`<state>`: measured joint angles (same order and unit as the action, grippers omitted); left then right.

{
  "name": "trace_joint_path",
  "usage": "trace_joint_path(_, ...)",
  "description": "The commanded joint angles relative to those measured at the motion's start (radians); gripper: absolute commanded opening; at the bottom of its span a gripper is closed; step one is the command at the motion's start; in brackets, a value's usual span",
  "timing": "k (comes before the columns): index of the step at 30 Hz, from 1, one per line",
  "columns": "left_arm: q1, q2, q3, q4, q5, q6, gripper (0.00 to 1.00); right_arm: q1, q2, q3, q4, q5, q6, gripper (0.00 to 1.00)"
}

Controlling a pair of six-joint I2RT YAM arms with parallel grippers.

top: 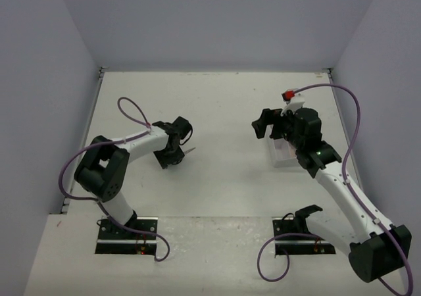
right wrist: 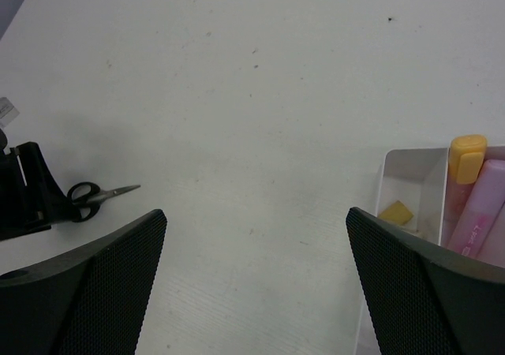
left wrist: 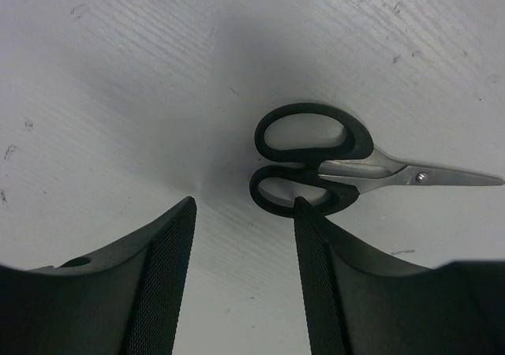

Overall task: Sort the stationery into containers
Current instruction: Pick up the scissors from the center of the board.

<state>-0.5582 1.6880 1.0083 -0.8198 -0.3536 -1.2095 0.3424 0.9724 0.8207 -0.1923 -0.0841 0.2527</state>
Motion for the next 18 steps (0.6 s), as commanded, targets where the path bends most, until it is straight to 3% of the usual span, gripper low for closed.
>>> trace_joint_path(1,0.022,0.022,-0.025,0.048,0.007,0.020,0.51,0.007,-0.034,-0.014,0.061,-0.031,-0.001,0.99)
trace_joint_path(6,0.033,0.030,-0.051,0.074,0.019,0.027,0.42,0.006,-0.117,-0.065,0.119,-0.018,0.003,0.99)
trace_joint_path(12,0.035,0.022,-0.084,0.105,0.028,0.040,0.17,0.006,-0.156,-0.105,0.180,-0.101,0.001,0.99)
trace_joint_path(14,0.037,0.011,-0.104,0.130,0.038,0.061,0.00,0.007,-0.161,-0.120,0.229,-0.171,0.021,0.99)
trace_joint_path(18,0.035,-0.025,-0.162,0.200,0.060,0.114,0.00,0.007,-0.190,-0.187,0.379,-0.342,0.105,0.99)
